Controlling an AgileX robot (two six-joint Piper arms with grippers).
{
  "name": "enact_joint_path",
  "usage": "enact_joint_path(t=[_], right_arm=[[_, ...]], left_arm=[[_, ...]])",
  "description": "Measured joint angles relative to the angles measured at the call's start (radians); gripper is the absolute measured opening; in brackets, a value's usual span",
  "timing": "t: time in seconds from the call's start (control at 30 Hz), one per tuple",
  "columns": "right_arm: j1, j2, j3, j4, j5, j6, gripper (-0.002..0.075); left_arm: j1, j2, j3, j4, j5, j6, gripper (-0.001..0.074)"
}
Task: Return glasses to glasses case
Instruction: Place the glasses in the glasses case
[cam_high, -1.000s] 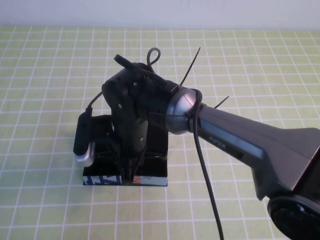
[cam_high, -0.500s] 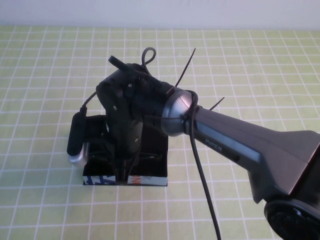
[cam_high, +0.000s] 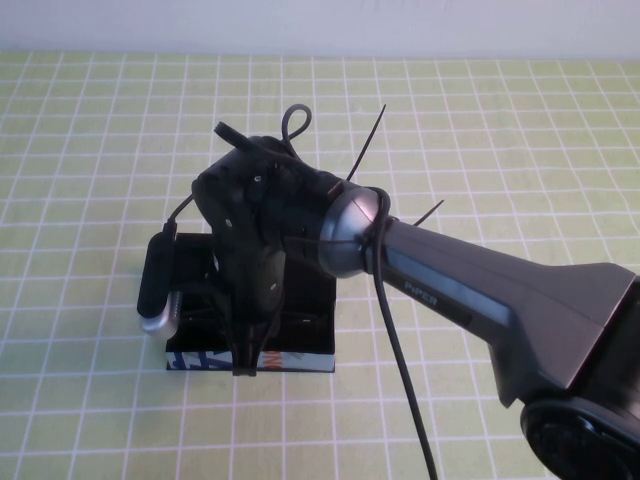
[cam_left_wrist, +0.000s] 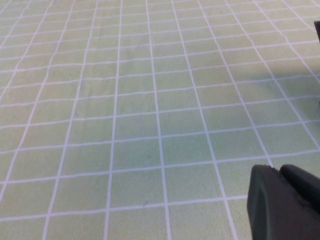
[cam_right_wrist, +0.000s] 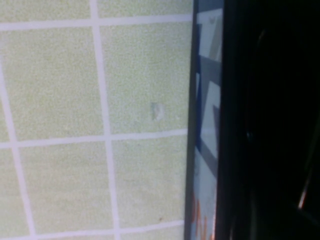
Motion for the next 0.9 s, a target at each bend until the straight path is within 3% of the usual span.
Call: enact_joint_path(t=[0.23, 0.43, 0.77, 0.9], right_arm=[[0.000, 0.000, 0.001, 0.000, 0.000, 0.000, 0.0096], [-0.002, 0.000, 0.002, -0.007, 0.000, 0.002, 0.0241], [-0.010, -0.046, -0.016, -0.036, 0.002, 0.004, 0.0265], [-0.014, -0.100, -0.017, -0.052, 0.002, 0.079, 0.0264]], left_arm=[[0.000, 0.000, 0.000, 0.000, 0.000, 0.000, -0.0002], [0.000, 0.000, 0.000, 0.000, 0.000, 0.000, -0.0002], [0.000, 0.000, 0.000, 0.000, 0.000, 0.000, -0.0002], [0.000, 0.000, 0.000, 0.000, 0.000, 0.000, -0.0002]])
